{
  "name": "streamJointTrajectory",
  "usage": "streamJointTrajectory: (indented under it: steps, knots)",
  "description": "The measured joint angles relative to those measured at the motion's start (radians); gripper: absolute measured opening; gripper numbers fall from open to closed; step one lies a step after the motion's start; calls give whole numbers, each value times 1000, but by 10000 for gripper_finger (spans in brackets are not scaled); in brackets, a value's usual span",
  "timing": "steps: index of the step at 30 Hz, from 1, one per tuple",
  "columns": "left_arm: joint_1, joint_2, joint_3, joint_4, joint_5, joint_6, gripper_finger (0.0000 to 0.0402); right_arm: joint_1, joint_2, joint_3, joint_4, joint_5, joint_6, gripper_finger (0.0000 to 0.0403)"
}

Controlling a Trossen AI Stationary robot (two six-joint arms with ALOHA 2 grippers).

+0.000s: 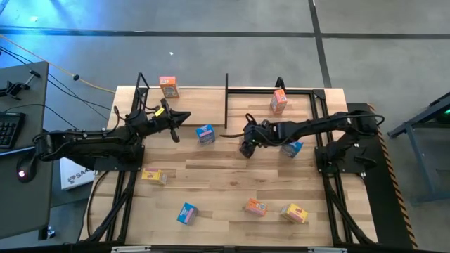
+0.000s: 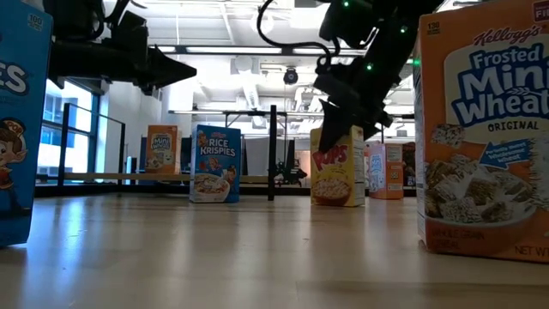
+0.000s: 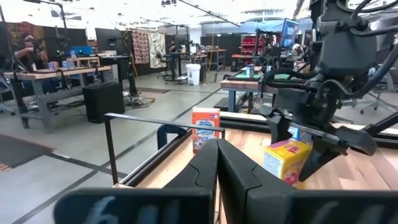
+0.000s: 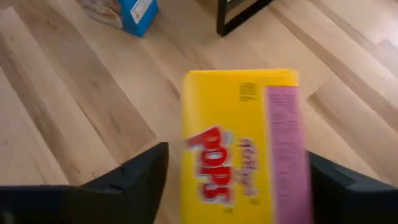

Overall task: Stack cereal on shelf
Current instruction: Put the top yellow cereal box on the shelf

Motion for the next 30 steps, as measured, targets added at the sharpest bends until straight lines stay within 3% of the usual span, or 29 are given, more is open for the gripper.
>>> streamJointTrajectory:
  steps: [6,11,15,19,25,30]
  knots:
    - [12,0,0,0,-7,-24,0,0,-12,0,-1,-16,-23,186]
    - [39,0,0,10,-7,-24,0,0,-11,0,1,-18,-47,151]
    - [68,-2,18,9,0,-26,0,0,-11,22,-26,-24,-73,149]
    - [99,-2,31,7,69,-39,0,0,-11,101,-97,-69,-118,157]
    - [164,-3,19,6,129,-85,0,-20,-11,327,-250,-156,-259,159]
    - [214,-2,-2,4,151,-105,0,-103,-8,524,-297,-251,-425,160]
